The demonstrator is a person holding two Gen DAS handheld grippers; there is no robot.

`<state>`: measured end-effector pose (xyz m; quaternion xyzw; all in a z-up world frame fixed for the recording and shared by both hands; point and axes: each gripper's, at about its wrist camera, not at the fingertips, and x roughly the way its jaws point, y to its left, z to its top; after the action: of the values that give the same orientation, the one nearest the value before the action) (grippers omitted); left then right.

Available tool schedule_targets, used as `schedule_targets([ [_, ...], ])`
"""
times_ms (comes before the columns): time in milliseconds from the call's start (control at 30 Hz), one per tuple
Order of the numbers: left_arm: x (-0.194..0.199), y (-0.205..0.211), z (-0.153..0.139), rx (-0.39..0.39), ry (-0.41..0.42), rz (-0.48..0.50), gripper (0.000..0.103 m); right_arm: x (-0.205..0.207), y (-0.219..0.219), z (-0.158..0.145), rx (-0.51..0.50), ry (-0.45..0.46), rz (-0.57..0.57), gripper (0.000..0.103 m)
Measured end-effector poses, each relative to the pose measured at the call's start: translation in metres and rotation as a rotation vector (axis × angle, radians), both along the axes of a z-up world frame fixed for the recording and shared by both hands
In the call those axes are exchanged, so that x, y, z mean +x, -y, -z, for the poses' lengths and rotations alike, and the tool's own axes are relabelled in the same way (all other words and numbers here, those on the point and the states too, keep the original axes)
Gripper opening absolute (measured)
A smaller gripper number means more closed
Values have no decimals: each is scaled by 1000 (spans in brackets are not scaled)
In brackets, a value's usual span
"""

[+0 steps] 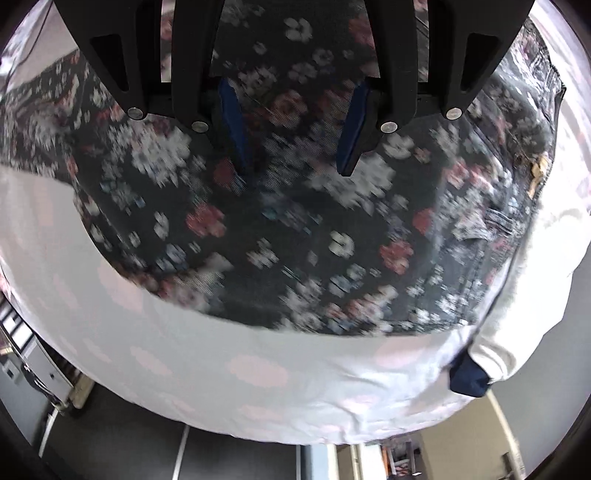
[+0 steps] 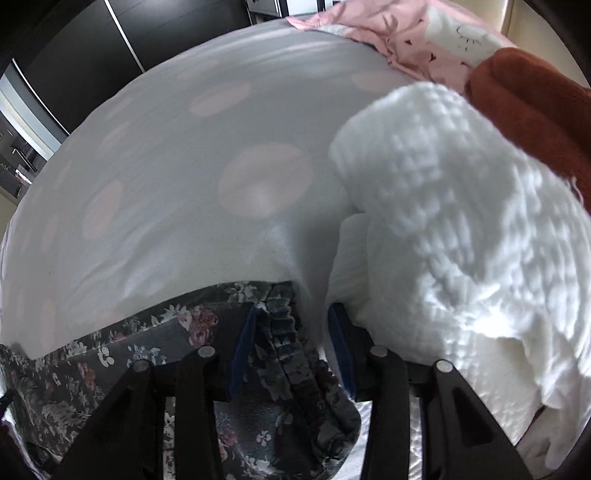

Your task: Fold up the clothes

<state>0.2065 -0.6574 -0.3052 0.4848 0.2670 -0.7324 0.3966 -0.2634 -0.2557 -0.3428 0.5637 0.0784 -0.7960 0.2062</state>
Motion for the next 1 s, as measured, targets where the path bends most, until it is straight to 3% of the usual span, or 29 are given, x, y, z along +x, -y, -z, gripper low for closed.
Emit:
schedule_targets([
  [33, 3, 5, -1, 1, -7, -15, 49, 3, 4, -1, 19, -6, -21, 17],
  [167, 17, 19, -3, 18, -34, -64, 49, 16, 20, -19, 107, -109, -81, 14],
  [300, 33, 28, -9, 15, -54, -99, 49, 10, 26, -57, 116, -224, -38, 13],
  [400, 47, 39, -18, -4, -63, -124, 49, -2, 28, -72, 123, -243, 5, 13],
  [500, 60, 55, -27, -24, -65, -118, 49, -2, 40, -68, 171, -245, -11, 13],
  [600, 68, 77, -40, -97, -23, -101, 49, 2, 43, -68, 198, -242, -25, 13],
  [700, 78, 101, -45, -138, 7, -55, 65, 3, 42, -66, 217, -231, -23, 13],
  [833, 92, 146, -35, -148, 55, -10, 65, 4, 39, -61, 228, -225, -23, 13],
  [1000, 96, 188, -4, -95, 63, -7, 66, 6, 41, -51, 271, -225, -30, 13],
])
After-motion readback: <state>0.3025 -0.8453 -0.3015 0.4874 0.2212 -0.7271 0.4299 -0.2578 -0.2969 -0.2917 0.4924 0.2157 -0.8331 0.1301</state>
